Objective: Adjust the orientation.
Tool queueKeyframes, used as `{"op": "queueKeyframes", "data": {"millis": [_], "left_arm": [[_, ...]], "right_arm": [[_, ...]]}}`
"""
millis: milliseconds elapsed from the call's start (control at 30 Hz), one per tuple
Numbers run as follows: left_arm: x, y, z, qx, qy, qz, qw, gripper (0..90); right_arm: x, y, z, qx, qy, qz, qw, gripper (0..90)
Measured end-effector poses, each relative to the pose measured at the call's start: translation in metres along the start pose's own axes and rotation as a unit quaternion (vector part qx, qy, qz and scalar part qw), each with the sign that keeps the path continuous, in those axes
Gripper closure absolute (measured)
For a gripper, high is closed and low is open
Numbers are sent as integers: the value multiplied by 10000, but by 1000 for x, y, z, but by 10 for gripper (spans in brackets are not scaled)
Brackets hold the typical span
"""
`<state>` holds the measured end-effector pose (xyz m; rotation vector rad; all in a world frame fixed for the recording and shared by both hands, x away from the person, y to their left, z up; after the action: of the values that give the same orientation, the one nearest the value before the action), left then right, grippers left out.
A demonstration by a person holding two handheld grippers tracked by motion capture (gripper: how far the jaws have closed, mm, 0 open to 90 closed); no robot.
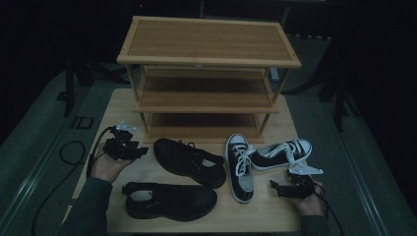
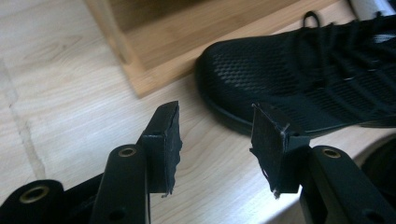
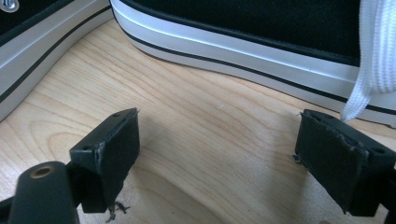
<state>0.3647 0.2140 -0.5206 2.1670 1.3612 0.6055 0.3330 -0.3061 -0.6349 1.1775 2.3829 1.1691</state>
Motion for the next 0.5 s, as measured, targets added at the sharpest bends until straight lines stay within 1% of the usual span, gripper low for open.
{"op": "queueKeyframes", "data": {"millis": [100, 167, 200, 400, 500], "left_arm": [[-8, 7, -4, -49, -21, 97, 9999, 514], [-11, 10, -6, -64, -24, 62, 10000, 497], [-13, 12, -6, -75, -70, 43, 9999, 496], [-20, 20, -9, -69, -84, 42, 9999, 471], [-23, 22, -9, -50, -82, 86, 9999, 452]], "right_arm": [[0, 0, 0, 1, -1, 3, 10000, 136], [0, 0, 0, 0, 0, 3, 10000, 136], [0, 0, 0, 3, -1, -5, 10000, 136], [0, 0, 0, -3, -2, -8, 10000, 136], [0, 0, 0, 0, -3, -12, 10000, 136]]}}
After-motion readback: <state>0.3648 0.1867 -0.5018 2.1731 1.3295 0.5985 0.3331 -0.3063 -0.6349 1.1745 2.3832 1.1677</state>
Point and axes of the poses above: each handheld gripper's, and its own axes: z roughly forward along the jaws, y roughly out of its top, x roughly to its left, the point moved 6 cm from there along z, roughly forward along the jaws, and after that the axes turned 11 degrees about y, right-handed, at the moved point
